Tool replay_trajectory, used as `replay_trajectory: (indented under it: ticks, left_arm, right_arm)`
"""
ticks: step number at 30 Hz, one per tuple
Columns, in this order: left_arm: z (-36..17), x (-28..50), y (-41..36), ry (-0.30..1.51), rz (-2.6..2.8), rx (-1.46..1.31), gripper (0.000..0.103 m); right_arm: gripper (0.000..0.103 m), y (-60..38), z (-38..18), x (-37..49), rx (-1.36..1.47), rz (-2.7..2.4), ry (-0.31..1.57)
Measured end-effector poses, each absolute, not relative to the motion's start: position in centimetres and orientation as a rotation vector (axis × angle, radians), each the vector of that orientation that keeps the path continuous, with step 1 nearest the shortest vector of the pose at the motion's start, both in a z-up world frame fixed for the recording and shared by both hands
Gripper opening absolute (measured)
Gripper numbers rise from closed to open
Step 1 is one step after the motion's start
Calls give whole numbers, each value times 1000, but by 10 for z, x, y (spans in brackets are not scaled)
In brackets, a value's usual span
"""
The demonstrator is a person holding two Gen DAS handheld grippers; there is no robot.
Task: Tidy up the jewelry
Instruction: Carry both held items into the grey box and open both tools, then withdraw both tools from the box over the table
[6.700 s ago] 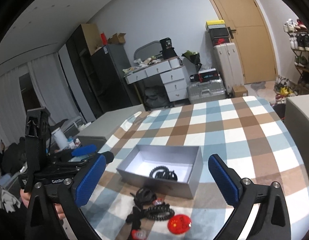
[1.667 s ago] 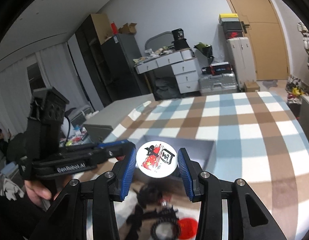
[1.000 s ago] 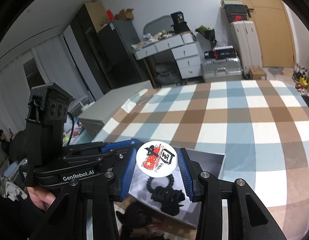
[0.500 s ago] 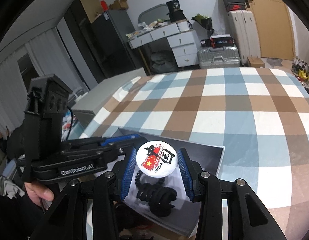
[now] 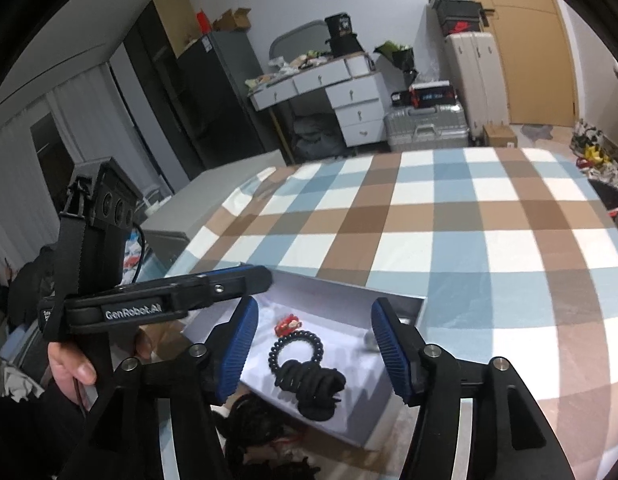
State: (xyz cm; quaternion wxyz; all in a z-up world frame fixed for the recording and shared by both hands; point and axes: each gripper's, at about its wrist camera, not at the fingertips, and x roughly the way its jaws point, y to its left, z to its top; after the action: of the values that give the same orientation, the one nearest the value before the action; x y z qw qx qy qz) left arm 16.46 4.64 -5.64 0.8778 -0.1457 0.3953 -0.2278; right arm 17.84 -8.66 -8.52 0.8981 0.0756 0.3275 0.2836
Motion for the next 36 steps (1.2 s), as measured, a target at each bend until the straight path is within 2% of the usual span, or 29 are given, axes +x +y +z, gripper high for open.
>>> replay_trajectory:
  ticks: [2,8,10,14,19,21,25,27,32,36]
  left_arm:
    - [-50,158,48,801,-460,-296,42]
    - [-37,142,52,761,-421,-274,47]
    - [-34,137,54,745,-397,-277,60]
    - [-29,124,56,716,-359,-267,65]
    - [-29,107,49,694,-318,-232,79]
    - [-29,100,46,678,-310,-212,80]
    - [-28,87,41,646,-274,-175,84]
    - [-28,82,40,643,-257,-158,84]
    - [-29,72,37,639,-226,-142,85]
    - [-32,65,34,634,-206,-136,90]
  right_arm:
    - [66,-91,-81,173,165,577,661]
    - [68,-102,-67,151,177,565,618]
    - [70,-104,-64,144,178,560,604]
    - [77,-109,-59,129,182,558,573]
    - [87,-110,-56,109,171,547,539]
    - [93,-111,-56,100,164,533,524]
    - [96,-112,-56,87,153,513,509]
    - [102,-113,-57,82,156,510,502]
    - [103,-115,-56,67,149,494,479]
    - [103,-116,-58,60,147,482,477]
